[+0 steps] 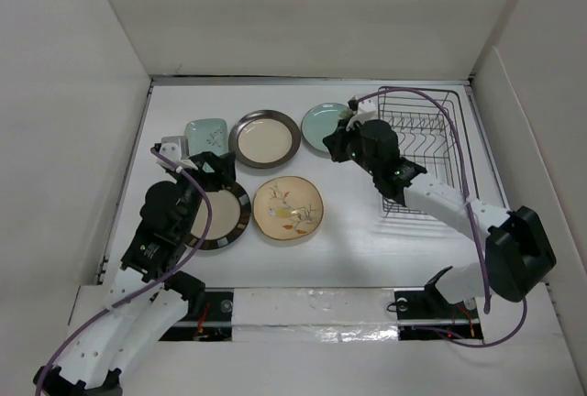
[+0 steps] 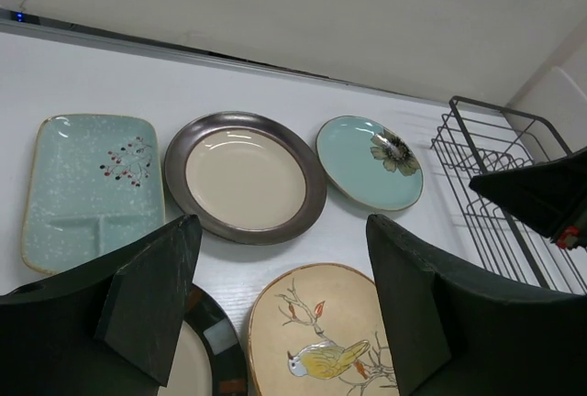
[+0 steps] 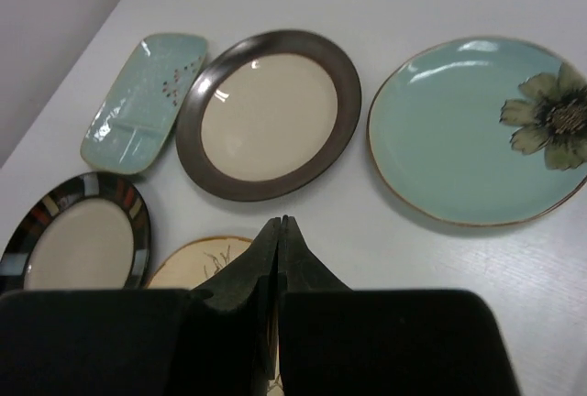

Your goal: Load the plates into the dish rack

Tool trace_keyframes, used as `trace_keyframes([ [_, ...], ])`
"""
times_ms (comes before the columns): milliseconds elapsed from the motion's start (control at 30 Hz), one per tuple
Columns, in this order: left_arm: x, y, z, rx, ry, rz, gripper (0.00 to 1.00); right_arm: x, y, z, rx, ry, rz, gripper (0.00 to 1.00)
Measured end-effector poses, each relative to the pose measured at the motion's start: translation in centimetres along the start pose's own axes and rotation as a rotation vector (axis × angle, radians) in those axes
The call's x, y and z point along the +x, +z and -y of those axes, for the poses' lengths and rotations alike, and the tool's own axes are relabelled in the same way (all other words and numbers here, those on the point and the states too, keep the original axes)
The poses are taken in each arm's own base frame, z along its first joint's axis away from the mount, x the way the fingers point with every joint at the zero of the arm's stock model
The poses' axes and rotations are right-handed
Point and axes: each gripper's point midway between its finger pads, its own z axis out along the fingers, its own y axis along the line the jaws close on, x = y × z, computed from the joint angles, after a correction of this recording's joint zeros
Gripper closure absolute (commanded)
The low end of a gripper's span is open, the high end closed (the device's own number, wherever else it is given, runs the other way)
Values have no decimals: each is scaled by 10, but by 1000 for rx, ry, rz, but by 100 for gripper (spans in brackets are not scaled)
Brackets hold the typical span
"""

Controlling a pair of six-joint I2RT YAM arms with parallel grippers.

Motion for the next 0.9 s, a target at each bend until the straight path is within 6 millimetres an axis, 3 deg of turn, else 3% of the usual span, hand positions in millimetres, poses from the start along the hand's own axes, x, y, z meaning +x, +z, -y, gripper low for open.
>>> trace_keyframes([
  [133, 0, 0, 0, 0, 6, -1, 36, 27, 14, 10, -38, 61, -95, 100],
  [233, -3, -3, 1, 8, 9, 10, 45, 38, 14, 13, -52, 88, -124, 100],
  [333, -9, -7, 2, 22, 9, 31, 70, 48, 11, 11, -71, 98, -149, 98],
  [367, -11, -8, 3, 27, 10, 39, 96, 50, 11, 11, -71, 105, -152, 81],
  [400, -13, -9, 4, 32, 7, 45, 100, 51, 12, 11, -69, 114, -154, 74],
  [433, -14, -9, 5, 37, 14, 47, 100, 53, 14, 11, -67, 123, -157, 65],
  [467, -13, -10, 6, 42, 19, 45, 100, 54, 17, 14, -52, 133, -156, 48],
  [567, -11, -9, 7, 50, 24, 37, 100, 62, 33, 24, 27, 161, -165, 25],
  [633, -10, -9, 7, 51, 26, 31, 100, 67, 50, 33, 84, 182, -168, 24],
  [767, -8, -9, 8, 58, 28, 25, 72, 83, 78, 40, 139, 251, -189, 27],
  [900, -7, -9, 9, 68, 30, 18, 65, 106, 96, 43, 163, 332, -227, 31],
])
